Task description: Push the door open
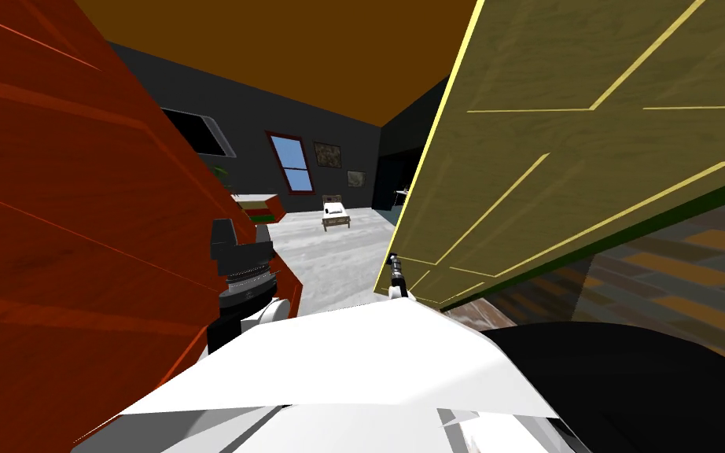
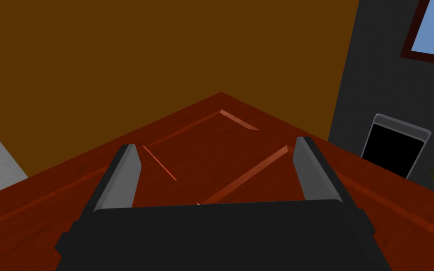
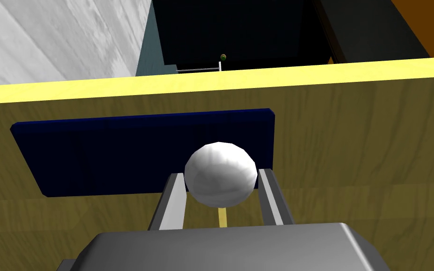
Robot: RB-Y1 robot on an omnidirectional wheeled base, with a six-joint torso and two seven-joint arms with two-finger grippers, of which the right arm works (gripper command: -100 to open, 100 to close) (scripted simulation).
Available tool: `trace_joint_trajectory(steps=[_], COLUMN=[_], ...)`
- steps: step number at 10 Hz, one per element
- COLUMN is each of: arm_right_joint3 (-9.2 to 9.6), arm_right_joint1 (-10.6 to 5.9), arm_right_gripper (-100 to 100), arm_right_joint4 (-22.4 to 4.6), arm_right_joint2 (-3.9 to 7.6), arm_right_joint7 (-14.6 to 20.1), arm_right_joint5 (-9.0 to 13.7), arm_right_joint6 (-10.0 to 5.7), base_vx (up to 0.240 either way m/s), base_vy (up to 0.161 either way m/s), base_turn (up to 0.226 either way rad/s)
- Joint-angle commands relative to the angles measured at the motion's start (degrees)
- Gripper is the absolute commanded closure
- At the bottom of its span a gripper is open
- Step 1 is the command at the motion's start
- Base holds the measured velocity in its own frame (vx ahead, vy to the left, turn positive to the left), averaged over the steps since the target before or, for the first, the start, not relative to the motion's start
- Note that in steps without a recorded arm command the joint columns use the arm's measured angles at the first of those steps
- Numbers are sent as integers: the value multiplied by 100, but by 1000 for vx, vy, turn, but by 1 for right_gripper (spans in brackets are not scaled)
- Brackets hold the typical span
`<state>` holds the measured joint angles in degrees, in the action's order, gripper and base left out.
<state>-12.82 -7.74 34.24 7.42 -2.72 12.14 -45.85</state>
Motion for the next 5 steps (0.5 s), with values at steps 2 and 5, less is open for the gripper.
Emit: trace_joint_trajectory(steps=[2, 5], arm_right_joint3=[-140, -323], arm_right_joint1=[13, 28], arm_right_gripper=[100, 100], arm_right_joint4=[69, 48], arm_right_joint2=[27, 56], arm_right_joint7=[-59, -129], arm_right_joint5=[84, 194], arm_right_joint6=[7, -11], base_vx=[197, 215], base_vy=[-8, 23], base_turn=[-33, -50])
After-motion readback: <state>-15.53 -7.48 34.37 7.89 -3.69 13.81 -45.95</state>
